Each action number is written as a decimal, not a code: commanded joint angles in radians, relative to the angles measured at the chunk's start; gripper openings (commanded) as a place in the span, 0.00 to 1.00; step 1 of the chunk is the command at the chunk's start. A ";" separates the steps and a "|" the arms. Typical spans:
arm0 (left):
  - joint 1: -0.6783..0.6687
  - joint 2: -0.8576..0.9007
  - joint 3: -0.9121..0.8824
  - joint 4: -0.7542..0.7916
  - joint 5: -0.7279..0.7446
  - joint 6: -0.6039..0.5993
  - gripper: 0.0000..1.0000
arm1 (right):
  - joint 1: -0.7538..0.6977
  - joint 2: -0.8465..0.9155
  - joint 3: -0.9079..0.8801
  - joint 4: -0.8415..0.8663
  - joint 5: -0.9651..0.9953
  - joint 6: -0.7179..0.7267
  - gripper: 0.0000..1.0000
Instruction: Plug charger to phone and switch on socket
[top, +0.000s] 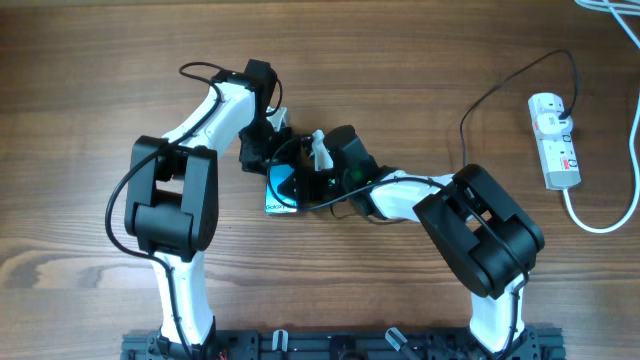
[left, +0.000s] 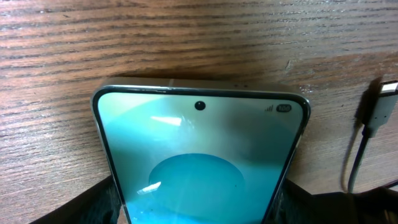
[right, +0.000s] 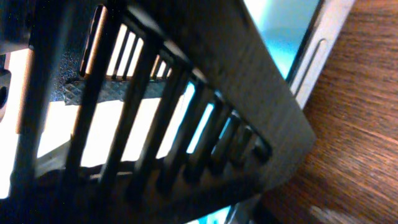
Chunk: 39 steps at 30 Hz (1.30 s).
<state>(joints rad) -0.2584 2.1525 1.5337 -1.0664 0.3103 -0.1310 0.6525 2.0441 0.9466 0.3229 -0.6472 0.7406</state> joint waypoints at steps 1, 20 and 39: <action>-0.046 0.073 -0.043 0.019 0.074 0.023 0.75 | 0.021 0.011 0.000 0.044 -0.079 -0.016 0.30; 0.010 -0.042 -0.042 0.026 0.101 0.023 1.00 | -0.035 0.011 0.001 0.122 -0.258 -0.027 0.04; 0.050 -0.628 -0.042 0.095 0.512 0.056 0.67 | -0.154 0.011 0.001 1.208 -0.556 0.779 0.04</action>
<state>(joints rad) -0.1898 1.5696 1.4902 -0.9352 0.7010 -0.0650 0.5106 2.0434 0.9321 1.5536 -1.2240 1.4647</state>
